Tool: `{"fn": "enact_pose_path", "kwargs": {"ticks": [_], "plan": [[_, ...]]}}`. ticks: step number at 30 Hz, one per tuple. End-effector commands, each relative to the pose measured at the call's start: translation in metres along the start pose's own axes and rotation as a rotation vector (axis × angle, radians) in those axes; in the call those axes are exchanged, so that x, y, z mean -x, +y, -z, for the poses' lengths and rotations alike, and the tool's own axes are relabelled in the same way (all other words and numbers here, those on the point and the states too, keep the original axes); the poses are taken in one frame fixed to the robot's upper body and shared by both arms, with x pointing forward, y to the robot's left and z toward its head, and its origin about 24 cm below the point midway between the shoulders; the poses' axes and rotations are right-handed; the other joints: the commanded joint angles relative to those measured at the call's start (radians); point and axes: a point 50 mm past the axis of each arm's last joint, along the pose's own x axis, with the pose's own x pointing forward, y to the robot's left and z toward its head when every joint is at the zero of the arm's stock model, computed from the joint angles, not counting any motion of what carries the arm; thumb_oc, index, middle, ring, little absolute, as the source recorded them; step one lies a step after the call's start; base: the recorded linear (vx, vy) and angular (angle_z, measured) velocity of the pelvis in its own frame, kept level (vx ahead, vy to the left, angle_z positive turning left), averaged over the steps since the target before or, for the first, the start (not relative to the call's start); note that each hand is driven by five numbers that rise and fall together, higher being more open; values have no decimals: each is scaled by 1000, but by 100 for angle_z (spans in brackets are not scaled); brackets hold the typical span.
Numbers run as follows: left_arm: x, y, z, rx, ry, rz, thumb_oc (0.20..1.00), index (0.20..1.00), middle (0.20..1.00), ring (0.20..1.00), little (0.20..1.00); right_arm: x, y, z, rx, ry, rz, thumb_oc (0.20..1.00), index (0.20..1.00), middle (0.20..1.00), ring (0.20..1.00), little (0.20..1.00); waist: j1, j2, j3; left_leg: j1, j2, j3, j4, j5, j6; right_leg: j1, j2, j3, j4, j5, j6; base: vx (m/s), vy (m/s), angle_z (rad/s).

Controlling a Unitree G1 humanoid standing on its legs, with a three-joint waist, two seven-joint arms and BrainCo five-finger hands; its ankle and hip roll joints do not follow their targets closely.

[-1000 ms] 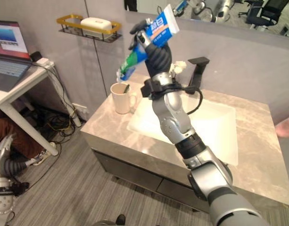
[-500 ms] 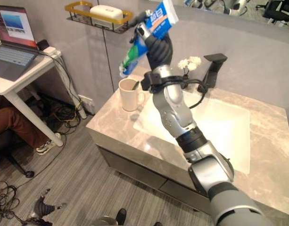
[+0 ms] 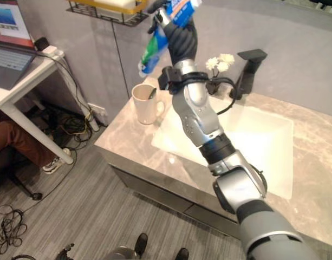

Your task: Put brush and paste in cup on sink, flatten towel.

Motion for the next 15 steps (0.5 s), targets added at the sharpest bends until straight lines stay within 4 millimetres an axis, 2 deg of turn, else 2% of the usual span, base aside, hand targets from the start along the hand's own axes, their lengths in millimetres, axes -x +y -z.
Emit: {"fn": "enact_pose_path", "kwargs": {"ticks": [1, 6, 15], "plan": [[-5, 21, 11, -7, 69, -96, 1000, 1000, 1000, 1000, 1000, -29, 14, -52, 93, -206, -83, 200, 200, 200, 200, 200, 15, -39, -14, -32, -16, 45, 12, -61, 52, 34, -21, 12, 4, -56, -6, 53, 16, -1], [-8, 26, 15, 27, 116, -138, 1000, 1000, 1000, 1000, 1000, -31, 7, -49, 134, -179, -67, 200, 200, 200, 200, 200, 25, -47, -8, -50, -23, 31, 12, -58, 51, 23, -24, 5, 4, -57, -1, 54, 20, 4], [-11, 28, 6, 44, 93, -157, 1000, 1000, 1000, 1000, 1000, -30, 5, -46, 156, -158, -88, 200, 200, 200, 200, 200, 36, -54, 8, -70, -36, 11, 12, -57, 52, 14, -29, -9, 4, -54, 9, 17, 18, 7]]}}
